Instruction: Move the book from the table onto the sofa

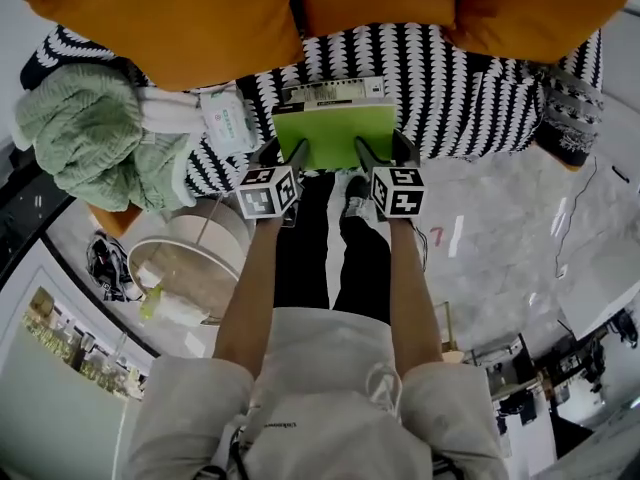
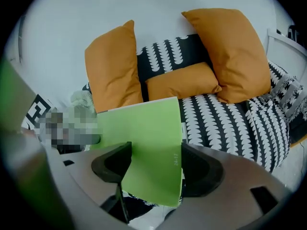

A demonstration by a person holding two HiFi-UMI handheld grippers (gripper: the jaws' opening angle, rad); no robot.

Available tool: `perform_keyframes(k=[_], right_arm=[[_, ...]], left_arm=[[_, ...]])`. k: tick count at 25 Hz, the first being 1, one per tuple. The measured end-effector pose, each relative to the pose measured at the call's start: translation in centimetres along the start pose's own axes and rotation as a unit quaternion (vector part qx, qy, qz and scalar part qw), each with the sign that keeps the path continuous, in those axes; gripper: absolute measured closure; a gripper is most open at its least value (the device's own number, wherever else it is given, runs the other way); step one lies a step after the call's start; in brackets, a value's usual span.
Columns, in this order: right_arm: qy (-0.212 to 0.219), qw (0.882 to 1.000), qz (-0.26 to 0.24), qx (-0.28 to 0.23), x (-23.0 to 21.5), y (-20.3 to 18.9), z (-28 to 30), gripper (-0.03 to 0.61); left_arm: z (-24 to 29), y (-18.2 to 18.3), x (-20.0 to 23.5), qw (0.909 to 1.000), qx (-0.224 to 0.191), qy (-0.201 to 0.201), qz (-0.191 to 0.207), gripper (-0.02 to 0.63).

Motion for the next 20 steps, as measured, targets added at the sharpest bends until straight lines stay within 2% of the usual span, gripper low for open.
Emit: perform_keyframes(k=[8,12,20], right_arm=[[0.008,1.000,0.003,0.007,-1.3,-0.8,3.0,0.269],[0.010,1.000,-0.010,0.018,-1.9,-1.2,4.6,0.269],[0.009,0.999,-0.018,0.029,-2.4,-2.9,7.0,0.270]], left_arm=[[2.8,-0.4,1.3,0.9999,0.012,-0.001,0.008,0.365],[4.3,-1.5,2.1,0.9998,0.018,-0.004,-0.003,0.365],[6.6,-3.2,3.7,0.9989,0.046,-0.006,0.008,0.368]])
Point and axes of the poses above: the fingertips, and each gripper's own axes: z forward along the fingers, x to its left, y out of its top, the point moved 6 cm from there along -z, backward along the fingers, and after that the axes turned 3 degrees about z, right-handed, at the moved point
